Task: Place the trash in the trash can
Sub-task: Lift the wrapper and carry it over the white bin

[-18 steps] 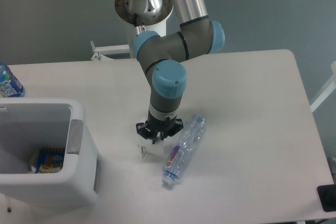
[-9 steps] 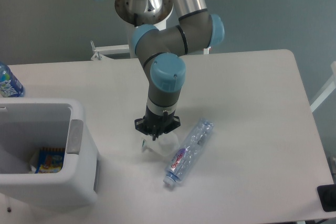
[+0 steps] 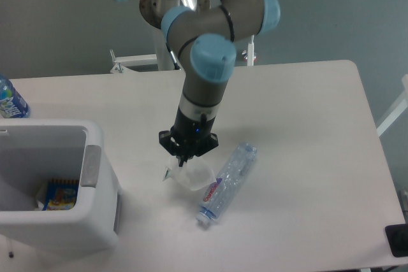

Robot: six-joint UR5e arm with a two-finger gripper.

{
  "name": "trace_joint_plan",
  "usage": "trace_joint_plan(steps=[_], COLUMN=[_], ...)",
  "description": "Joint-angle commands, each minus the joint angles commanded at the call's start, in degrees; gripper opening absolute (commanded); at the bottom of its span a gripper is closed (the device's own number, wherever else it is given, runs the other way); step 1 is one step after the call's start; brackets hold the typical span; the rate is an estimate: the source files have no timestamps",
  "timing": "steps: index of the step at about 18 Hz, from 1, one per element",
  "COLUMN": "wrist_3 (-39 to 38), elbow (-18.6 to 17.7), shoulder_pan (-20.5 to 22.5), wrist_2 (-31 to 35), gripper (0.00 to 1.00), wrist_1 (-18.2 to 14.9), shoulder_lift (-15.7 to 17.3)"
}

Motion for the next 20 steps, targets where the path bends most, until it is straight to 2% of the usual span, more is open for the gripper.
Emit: trace_joint_plan(steps=[2, 4, 7, 9, 11, 20], wrist_3=[-2.98, -6.41, -12.82, -16.86, -18.64, -19.43], elbow=[2.28, 4.57, 9.14, 10.90, 11.35, 11.26], shoulder_pan=[1.50, 1.94, 2.56, 1.86, 0.81, -9.91], wrist_2=[-3.80, -4.68, -9.77, -11.62, -11.81, -11.72], gripper=[0.00, 0.00, 0.00, 0.00, 0.00, 0.00], wrist_1=[0.00, 0.09, 0.09, 0.26, 0.44, 0.79], shoulder_lift=[1.41, 2.29, 2.38, 2.47, 2.91, 2.56])
